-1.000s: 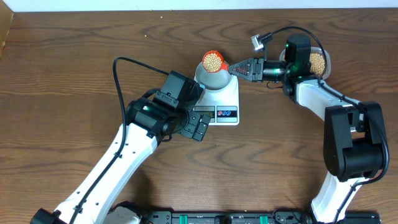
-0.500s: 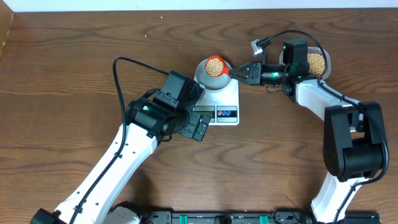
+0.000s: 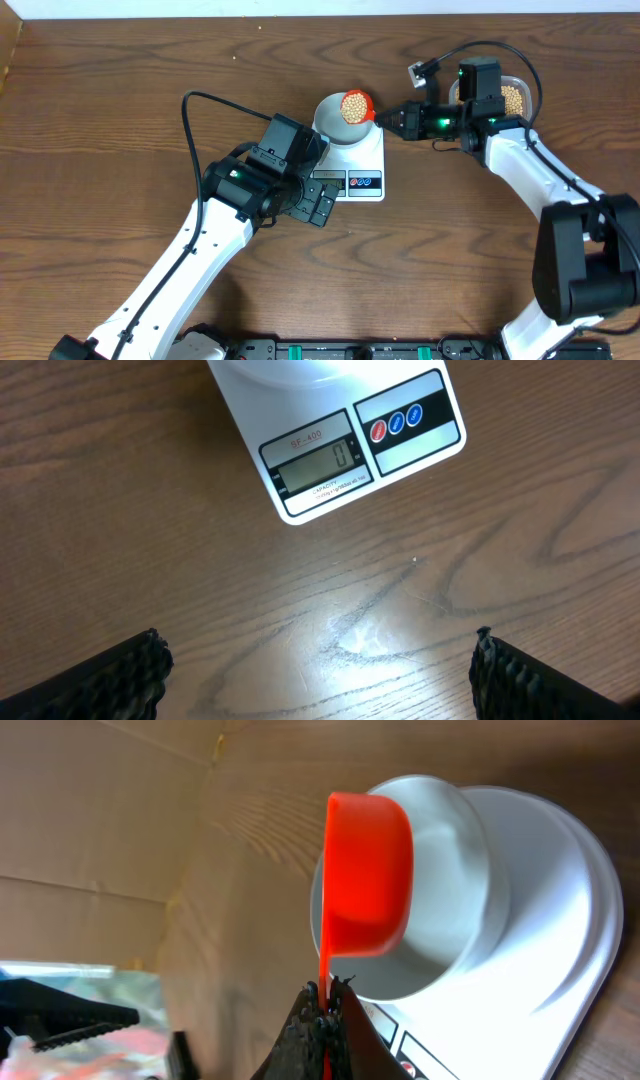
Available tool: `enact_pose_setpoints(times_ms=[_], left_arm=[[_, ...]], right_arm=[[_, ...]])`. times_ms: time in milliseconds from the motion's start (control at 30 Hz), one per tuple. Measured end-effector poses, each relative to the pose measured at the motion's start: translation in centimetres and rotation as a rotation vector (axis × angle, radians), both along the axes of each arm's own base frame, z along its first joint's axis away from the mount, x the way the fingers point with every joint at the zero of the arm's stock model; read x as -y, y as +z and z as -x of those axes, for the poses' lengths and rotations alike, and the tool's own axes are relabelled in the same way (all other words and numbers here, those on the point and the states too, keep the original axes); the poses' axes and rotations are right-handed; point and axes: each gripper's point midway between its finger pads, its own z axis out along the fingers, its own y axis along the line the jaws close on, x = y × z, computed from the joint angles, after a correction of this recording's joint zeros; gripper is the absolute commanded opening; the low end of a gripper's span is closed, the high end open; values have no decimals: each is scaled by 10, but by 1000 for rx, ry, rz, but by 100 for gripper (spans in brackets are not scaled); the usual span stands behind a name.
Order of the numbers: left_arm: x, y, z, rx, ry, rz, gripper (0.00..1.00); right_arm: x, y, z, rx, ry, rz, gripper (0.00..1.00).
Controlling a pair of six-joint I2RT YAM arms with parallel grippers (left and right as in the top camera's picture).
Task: Scoop item into bowl and weigh 50g on scale
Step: 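Tilt the red scoop to pour soybeans into the grey bowl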
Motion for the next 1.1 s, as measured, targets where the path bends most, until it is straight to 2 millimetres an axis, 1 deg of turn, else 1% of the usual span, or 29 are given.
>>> enact_pose_setpoints(times_ms=[67,167,433,733,1100], left_arm=[[0,0,0,0,0,0,98],[0,0,0,-1,0,0,98],[0,0,0,0,0,0,98],[0,0,0,0,0,0,98],[0,0,0,0,0,0,98]], right_arm=[[-3,7,1,37,2,24,2],[-6,10,1,64,-2,49,2],[-4,1,-4,86,-39,121,2],[-16,-8,-2,120,-34,196,2],[-15,-11,-4,144,-44,232,1]])
